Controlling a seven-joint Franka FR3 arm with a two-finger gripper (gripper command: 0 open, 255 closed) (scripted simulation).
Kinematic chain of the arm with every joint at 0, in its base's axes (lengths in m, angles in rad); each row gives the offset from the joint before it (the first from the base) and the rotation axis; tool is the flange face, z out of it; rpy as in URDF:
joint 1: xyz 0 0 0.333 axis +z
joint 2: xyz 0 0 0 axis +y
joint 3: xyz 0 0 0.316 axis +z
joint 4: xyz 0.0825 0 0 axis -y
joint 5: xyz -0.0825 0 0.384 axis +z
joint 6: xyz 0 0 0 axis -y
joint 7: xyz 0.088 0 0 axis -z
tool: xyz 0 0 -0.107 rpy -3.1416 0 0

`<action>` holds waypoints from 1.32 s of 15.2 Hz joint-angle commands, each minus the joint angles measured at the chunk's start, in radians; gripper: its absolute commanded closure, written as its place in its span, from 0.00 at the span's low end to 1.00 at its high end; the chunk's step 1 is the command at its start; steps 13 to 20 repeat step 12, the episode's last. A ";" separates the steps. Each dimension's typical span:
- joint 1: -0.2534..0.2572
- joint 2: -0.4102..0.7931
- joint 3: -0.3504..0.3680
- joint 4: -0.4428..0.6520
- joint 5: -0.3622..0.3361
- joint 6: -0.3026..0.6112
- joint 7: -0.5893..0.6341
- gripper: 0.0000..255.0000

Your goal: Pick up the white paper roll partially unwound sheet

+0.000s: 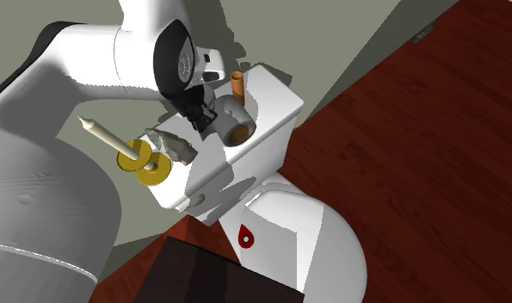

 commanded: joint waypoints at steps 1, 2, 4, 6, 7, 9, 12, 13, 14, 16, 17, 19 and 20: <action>0.001 -0.004 0.001 0.024 0.001 -0.026 0.001 1.00; 0.001 -0.004 0.001 0.037 0.001 -0.040 0.001 1.00; 0.001 -0.005 0.001 0.064 0.001 -0.067 0.000 1.00; 0.001 -0.004 0.001 0.092 0.001 -0.094 0.000 1.00; 0.001 -0.003 0.001 0.106 0.001 -0.107 0.000 1.00; 0.001 -0.001 0.001 0.135 0.000 -0.135 0.001 1.00; 0.001 0.000 0.001 0.153 0.000 -0.150 0.001 1.00; 0.001 0.000 0.001 0.153 0.000 -0.150 0.001 1.00; 0.001 0.000 0.001 0.153 0.000 -0.150 0.001 1.00; 0.001 0.000 0.001 0.153 0.000 -0.150 0.001 1.00; 0.001 0.000 0.001 0.153 0.000 -0.150 0.001 1.00; 0.001 0.000 0.001 0.153 0.000 -0.150 0.001 1.00; 0.001 0.000 0.001 0.153 0.000 -0.150 0.001 1.00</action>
